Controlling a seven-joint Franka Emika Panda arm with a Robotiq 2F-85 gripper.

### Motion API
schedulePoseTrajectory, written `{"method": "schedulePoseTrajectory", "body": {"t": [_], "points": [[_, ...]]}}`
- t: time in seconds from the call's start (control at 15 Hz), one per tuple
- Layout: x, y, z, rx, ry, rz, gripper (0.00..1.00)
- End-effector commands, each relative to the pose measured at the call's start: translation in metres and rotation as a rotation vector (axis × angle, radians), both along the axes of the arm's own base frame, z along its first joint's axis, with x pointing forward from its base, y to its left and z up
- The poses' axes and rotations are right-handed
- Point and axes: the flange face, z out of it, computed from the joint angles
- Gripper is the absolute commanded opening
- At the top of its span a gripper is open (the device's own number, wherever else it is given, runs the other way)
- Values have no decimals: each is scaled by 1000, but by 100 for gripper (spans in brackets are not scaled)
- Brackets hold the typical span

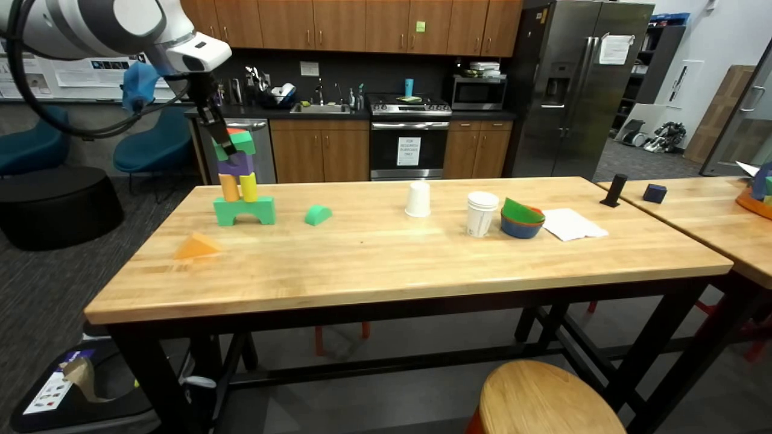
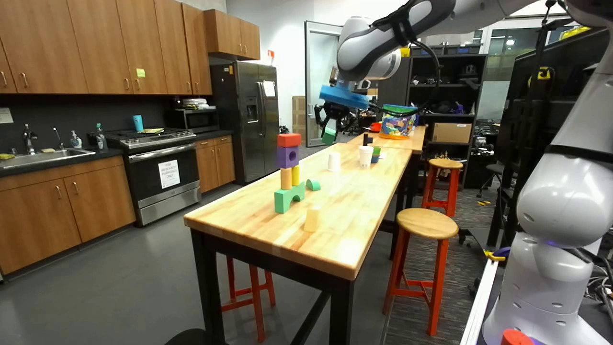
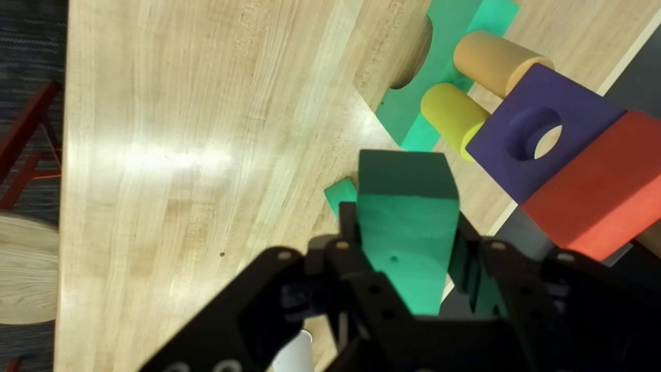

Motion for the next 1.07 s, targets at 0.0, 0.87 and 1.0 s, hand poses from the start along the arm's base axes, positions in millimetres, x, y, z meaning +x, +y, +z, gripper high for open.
{"method": "schedulePoseTrajectory", "body": {"t": [0.0,0.87,1.0], "points": [[3,-3,4,4,1,-6,16],[20,10,38,-41,61,11,16],[24,13,44,-55,75,19,16]]}}
